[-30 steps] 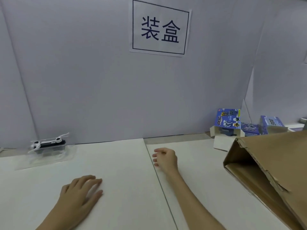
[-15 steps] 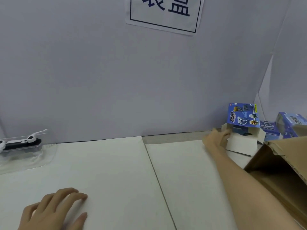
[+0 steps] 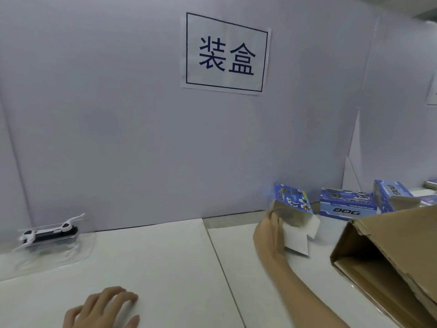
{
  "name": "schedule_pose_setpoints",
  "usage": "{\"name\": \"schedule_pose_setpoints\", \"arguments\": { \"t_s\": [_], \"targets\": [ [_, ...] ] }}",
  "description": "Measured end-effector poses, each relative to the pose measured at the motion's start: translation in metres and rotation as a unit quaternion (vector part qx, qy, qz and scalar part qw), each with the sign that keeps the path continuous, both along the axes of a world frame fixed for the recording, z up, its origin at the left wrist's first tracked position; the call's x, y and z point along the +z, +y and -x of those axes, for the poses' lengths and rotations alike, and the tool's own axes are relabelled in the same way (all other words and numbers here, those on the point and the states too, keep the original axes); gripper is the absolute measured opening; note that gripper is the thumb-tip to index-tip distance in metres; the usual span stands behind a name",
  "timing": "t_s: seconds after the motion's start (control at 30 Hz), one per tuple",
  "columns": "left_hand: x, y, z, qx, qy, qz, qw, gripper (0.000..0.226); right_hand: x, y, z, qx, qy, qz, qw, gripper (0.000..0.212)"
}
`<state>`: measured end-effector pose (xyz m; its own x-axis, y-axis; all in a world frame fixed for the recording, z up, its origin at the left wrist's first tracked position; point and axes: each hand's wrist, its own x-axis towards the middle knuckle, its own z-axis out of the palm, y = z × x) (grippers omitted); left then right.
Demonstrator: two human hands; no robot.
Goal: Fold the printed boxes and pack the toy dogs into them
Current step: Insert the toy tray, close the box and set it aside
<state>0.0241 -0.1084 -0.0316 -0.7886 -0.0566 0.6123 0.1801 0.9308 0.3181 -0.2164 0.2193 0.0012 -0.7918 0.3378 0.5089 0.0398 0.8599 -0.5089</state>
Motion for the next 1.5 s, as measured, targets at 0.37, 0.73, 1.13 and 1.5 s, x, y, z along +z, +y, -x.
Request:
{"name": "schedule_pose_setpoints", "arguments": {
  "t_s": [0.37,0.73,1.13,1.5],
  "targets": [
    [0.016,-0.002,-0.009,0.016,0.005,0.081,0.997,0.058,0.014,-0.063,-0.120,0.146,0.273,-0.076,0.948,0.036],
    [0.055,0.002,-0.016,0.041,-0.012,-0.302,0.952,0.066,0.055,-0.086,-0.172,0.404,0.230,0.193,0.864,0.024],
    [0.060,0.019,-0.011,-0.191,0.007,-0.485,0.853,0.064,0.056,-0.084,-0.173,0.512,0.047,0.469,0.718,0.009],
    [0.065,0.033,-0.029,-0.166,0.063,-0.423,0.889,0.074,0.055,-0.110,-0.201,0.526,0.013,0.522,0.671,0.027]
  ]
}}
